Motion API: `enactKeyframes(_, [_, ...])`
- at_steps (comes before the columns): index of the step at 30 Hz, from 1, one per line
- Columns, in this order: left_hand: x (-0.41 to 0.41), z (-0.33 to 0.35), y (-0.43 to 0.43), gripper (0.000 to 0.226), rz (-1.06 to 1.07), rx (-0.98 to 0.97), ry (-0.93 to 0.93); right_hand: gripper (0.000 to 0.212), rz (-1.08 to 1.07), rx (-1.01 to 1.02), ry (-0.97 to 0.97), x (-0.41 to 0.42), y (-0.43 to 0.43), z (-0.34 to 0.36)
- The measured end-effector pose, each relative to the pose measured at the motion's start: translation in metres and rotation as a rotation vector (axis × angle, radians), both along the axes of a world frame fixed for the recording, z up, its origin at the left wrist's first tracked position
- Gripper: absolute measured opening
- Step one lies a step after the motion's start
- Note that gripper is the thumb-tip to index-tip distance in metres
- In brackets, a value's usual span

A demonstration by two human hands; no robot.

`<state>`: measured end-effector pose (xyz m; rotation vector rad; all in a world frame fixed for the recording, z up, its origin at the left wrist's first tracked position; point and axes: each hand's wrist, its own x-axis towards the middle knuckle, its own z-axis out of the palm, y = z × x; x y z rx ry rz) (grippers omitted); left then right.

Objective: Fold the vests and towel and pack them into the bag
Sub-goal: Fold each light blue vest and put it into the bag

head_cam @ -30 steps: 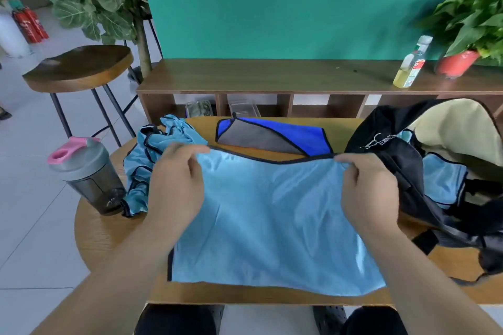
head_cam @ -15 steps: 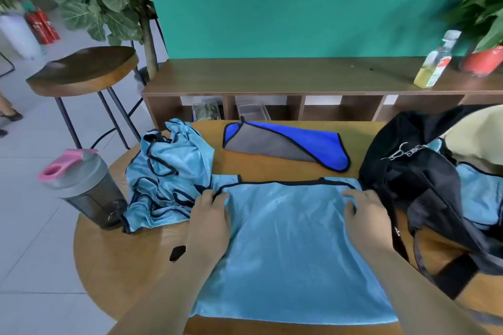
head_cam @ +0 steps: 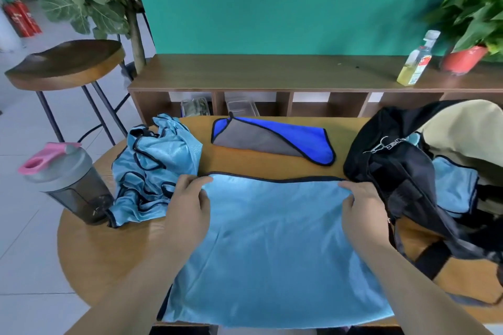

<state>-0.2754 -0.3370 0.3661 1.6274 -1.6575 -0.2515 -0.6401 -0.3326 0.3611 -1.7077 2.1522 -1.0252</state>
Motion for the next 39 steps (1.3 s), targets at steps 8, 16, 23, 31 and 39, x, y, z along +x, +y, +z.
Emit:
enactKeyframes(8, [0.016,-0.019,-0.041,0.038,-0.07,0.22,-0.276,0.05,-0.036,0.302,0.042,-0.006,-0.034,-0.009])
enactKeyframes(16, [0.022,-0.029,-0.032,0.034,-0.052,0.167,-0.244,0.02,-0.04,0.225,-0.021,-0.004,-0.025,-0.018])
enactKeyframes(23, [0.022,-0.025,-0.037,0.031,0.017,0.083,-0.193,0.013,-0.024,0.197,0.055,0.001,-0.021,-0.003])
enactKeyframes(31, [0.027,-0.02,-0.043,0.055,0.042,0.298,-0.606,0.04,-0.062,0.316,0.222,-0.009,-0.034,0.0])
enactKeyframes(39, [-0.055,-0.002,0.031,0.061,-0.127,0.34,-0.579,0.053,0.193,0.343,0.499,0.066,0.006,0.002])
